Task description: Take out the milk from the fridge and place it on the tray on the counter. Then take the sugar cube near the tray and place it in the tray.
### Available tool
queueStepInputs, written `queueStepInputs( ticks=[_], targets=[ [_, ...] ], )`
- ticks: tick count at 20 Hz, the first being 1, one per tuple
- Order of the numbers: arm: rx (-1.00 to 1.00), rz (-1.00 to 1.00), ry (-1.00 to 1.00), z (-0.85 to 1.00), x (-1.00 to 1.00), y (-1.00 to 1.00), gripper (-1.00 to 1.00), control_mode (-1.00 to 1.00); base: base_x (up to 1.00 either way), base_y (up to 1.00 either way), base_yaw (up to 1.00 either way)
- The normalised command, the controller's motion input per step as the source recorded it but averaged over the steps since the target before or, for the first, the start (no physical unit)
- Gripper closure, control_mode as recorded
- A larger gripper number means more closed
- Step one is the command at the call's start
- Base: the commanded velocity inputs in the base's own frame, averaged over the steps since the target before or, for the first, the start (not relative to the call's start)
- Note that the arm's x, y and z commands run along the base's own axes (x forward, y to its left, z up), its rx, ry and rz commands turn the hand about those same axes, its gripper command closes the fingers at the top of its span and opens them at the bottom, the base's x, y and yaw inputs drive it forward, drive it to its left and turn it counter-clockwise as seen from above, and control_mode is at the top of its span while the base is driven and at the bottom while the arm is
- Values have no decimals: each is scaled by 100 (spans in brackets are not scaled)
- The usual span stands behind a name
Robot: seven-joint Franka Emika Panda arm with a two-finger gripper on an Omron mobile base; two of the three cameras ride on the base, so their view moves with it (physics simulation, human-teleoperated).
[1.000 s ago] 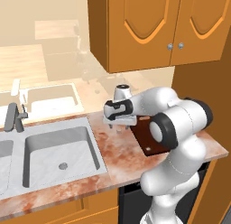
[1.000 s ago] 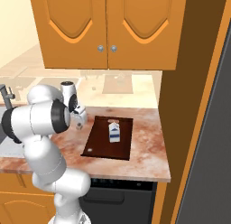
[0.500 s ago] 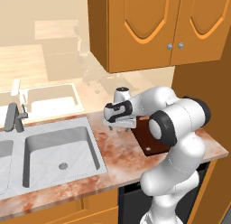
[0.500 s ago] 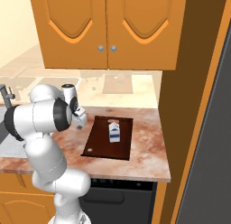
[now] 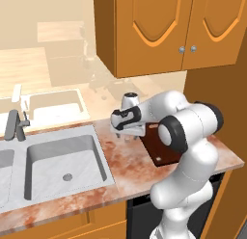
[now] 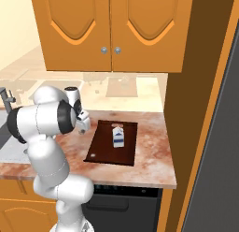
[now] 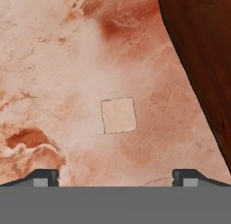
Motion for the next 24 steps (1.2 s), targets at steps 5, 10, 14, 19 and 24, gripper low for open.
queueStepInputs(
  ticks=[5,10,14,19,24],
  targets=[
    [0,0,0,0,7,-16,-100,-100,0,0,0],
    [0,0,0,-6,0,-3,-100,-100,0,0,0],
    [0,0,0,-14,0,0,-100,-100,0,0,0],
    [0,0,0,-15,2,0,-100,-100,0,0,0],
    [0,0,0,-5,11,0,-100,-100,0,0,0]
  ],
)
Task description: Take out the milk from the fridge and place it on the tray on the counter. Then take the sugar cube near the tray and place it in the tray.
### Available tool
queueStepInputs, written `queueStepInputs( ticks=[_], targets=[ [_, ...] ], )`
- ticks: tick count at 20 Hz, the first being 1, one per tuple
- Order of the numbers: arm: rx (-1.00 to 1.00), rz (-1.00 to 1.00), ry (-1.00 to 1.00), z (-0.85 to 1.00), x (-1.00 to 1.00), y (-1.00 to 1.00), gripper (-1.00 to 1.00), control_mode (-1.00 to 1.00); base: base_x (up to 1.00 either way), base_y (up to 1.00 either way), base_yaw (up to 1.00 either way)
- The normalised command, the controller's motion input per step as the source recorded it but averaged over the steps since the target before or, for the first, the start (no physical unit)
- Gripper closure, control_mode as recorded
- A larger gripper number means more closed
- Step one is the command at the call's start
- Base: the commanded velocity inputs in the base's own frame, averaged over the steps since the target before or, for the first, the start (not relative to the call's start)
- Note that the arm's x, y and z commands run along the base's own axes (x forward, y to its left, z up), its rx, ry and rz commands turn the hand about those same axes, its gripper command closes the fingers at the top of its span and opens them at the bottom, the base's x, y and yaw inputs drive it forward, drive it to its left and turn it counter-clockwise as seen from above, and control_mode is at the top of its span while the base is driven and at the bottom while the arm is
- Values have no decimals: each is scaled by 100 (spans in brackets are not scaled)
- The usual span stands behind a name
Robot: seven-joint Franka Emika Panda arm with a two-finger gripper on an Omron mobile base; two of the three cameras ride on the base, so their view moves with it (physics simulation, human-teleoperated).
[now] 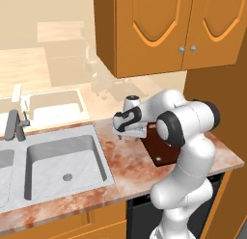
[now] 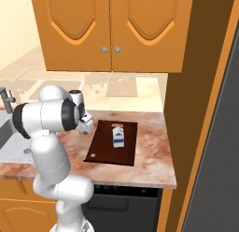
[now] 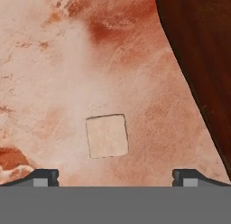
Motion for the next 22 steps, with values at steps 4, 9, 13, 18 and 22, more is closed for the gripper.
queueStepInputs(
  ticks=[4,9,13,18,22],
  targets=[
    [0,0,0,-4,10,0,-100,-100,0,0,0],
    [0,0,0,-8,15,0,-100,-100,0,0,0],
    [0,0,0,-11,12,0,-100,-100,0,0,0],
    [0,0,0,-14,5,0,-100,-100,0,0,0],
    [0,0,-1,-20,8,0,-100,-100,0,0,0]
  ],
)
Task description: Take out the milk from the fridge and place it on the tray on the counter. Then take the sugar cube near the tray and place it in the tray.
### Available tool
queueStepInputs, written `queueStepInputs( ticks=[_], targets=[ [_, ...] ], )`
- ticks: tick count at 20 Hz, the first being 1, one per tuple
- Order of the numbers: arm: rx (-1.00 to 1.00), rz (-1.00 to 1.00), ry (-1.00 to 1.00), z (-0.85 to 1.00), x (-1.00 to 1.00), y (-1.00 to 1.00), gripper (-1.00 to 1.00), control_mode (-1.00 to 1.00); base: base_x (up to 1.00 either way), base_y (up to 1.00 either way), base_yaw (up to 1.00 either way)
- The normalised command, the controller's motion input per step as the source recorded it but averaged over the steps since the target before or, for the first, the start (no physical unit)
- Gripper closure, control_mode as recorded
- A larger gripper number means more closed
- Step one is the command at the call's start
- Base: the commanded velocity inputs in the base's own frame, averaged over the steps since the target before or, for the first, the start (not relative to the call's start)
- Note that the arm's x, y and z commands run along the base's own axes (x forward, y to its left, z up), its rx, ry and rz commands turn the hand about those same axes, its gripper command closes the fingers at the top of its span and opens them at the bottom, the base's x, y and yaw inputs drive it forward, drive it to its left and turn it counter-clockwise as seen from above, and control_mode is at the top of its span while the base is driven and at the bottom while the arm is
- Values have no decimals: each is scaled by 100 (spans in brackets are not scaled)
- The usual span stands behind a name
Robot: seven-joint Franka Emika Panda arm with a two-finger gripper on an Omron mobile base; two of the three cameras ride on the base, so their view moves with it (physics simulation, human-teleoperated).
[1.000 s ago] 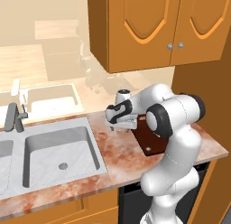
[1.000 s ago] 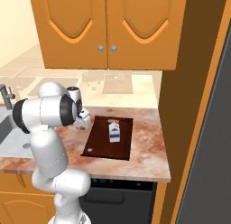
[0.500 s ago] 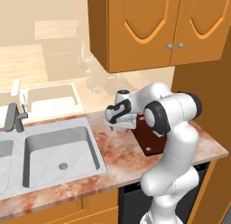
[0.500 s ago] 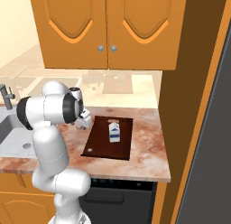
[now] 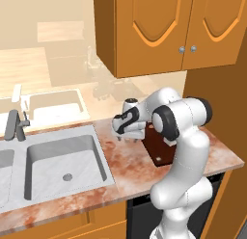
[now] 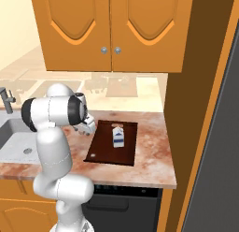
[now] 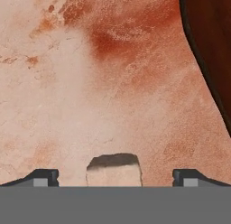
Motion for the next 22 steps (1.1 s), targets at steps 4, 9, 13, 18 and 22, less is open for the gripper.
queueStepInputs(
  ticks=[4,9,13,18,22],
  targets=[
    [0,0,0,-17,1,1,-100,-100,0,0,0],
    [0,0,0,-18,0,4,100,-100,0,0,0],
    [0,0,0,-15,0,4,100,-100,0,0,0],
    [0,0,0,-13,0,13,100,-100,0,0,0],
    [0,0,1,-1,-2,31,100,-100,0,0,0]
  ],
)
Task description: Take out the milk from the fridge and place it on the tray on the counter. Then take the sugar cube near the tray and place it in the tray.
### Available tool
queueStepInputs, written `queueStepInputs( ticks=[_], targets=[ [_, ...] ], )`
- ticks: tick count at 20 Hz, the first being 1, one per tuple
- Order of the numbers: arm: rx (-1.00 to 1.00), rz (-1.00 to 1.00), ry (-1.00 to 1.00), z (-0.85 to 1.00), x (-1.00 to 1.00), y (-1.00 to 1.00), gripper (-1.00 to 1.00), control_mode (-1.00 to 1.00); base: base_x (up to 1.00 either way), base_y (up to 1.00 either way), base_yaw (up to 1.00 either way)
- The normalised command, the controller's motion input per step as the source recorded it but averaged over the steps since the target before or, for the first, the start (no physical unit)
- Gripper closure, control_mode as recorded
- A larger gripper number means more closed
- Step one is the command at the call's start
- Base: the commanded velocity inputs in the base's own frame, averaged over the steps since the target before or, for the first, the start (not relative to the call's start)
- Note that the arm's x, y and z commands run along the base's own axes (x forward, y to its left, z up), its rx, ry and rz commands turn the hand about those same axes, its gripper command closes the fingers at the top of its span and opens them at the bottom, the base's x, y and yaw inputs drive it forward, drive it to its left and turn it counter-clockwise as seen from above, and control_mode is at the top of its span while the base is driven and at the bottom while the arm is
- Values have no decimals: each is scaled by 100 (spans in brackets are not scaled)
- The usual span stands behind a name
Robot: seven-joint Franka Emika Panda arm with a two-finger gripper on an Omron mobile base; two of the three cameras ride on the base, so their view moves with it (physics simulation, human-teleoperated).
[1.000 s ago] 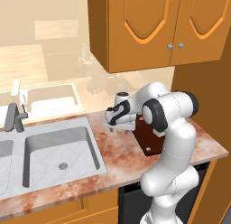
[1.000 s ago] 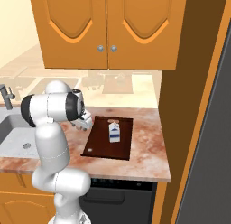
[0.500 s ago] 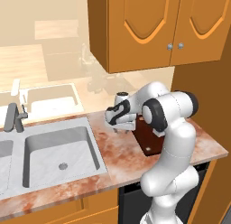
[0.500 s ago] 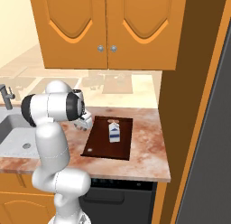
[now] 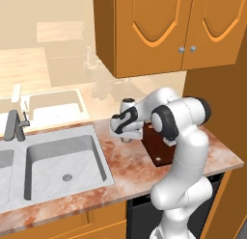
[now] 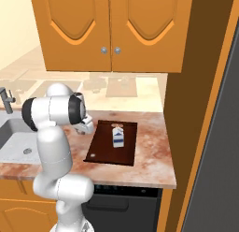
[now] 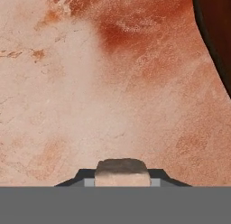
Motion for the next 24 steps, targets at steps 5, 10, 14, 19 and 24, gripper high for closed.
queueStepInputs(
  ticks=[5,10,14,19,24],
  targets=[
    [0,0,1,3,-5,17,100,-100,0,0,0],
    [0,0,-6,10,-37,-1,100,-100,0,0,0],
    [0,1,-8,14,-41,-5,100,-100,0,0,0],
    [0,1,-6,21,-49,-12,100,-100,0,0,0],
    [0,0,0,43,-34,-11,100,-100,0,0,0]
  ],
)
